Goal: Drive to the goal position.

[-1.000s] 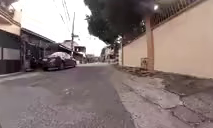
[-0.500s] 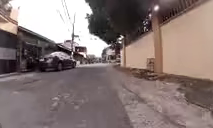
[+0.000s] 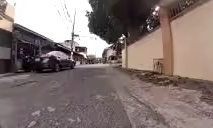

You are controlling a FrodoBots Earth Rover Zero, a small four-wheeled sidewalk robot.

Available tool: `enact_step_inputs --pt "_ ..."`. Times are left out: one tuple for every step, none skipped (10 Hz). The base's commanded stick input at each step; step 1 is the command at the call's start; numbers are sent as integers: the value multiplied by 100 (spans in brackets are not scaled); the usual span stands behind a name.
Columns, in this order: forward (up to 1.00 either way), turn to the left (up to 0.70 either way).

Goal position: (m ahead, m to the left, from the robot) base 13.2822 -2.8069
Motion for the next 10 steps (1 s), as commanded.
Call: enact_step_inputs --pt "100 0" --pt "100 0" --pt "100 0" --pt "100 0" --pt "100 0" --pt "100 0" --pt "100 0" --pt "100 0" --pt "100 0" --pt "100 0"
